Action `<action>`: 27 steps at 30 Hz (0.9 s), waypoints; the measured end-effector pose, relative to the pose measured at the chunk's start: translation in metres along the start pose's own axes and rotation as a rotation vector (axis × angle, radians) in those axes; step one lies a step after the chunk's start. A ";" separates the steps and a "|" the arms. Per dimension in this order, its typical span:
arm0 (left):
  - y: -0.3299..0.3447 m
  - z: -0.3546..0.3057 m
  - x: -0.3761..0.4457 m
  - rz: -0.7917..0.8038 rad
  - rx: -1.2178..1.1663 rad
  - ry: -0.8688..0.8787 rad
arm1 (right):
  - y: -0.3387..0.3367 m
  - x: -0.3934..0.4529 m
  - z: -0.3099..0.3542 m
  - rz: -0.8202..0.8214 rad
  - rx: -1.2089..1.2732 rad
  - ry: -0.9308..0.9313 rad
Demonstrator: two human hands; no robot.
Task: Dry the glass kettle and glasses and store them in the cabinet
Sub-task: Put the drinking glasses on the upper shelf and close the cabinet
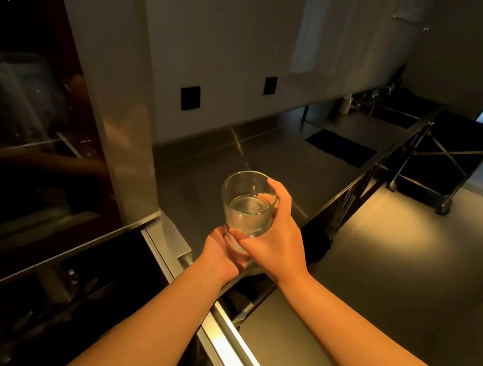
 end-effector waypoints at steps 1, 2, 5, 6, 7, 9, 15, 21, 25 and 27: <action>-0.001 0.001 -0.001 0.005 -0.010 0.004 | -0.001 -0.001 0.003 -0.001 0.001 -0.001; -0.002 0.001 -0.002 0.012 -0.028 0.008 | -0.002 -0.002 0.006 -0.001 0.001 -0.003; 0.000 -0.001 -0.007 0.061 0.016 0.047 | -0.003 -0.006 0.014 0.020 0.019 -0.009; 0.001 -0.002 -0.009 0.065 0.068 0.060 | -0.002 -0.007 0.018 0.030 0.029 -0.012; 0.000 -0.002 -0.012 0.062 0.107 0.070 | -0.002 -0.008 0.021 0.038 0.039 -0.018; -0.002 -0.002 -0.018 0.070 0.040 0.062 | 0.000 -0.011 0.028 0.054 0.051 -0.034; -0.007 -0.003 -0.034 0.148 -0.133 0.077 | 0.002 -0.016 0.040 0.115 0.061 -0.057; -0.012 -0.006 -0.053 0.188 -0.222 0.095 | 0.005 -0.021 0.052 0.186 0.083 -0.099; -0.017 -0.010 -0.072 0.157 -0.251 0.144 | 0.007 -0.023 0.065 0.213 0.098 -0.131; -0.019 -0.013 -0.083 0.146 -0.260 0.170 | 0.010 -0.024 0.073 0.232 0.116 -0.147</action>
Point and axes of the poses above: each hand's wrist, its own x-axis towards the middle knuckle, its own y-axis out of the palm, z = x × y, the point moved 6 cm from there along x, towards the middle knuckle, and after that the axes turned 1 degree about z, right-handed, at the moved point
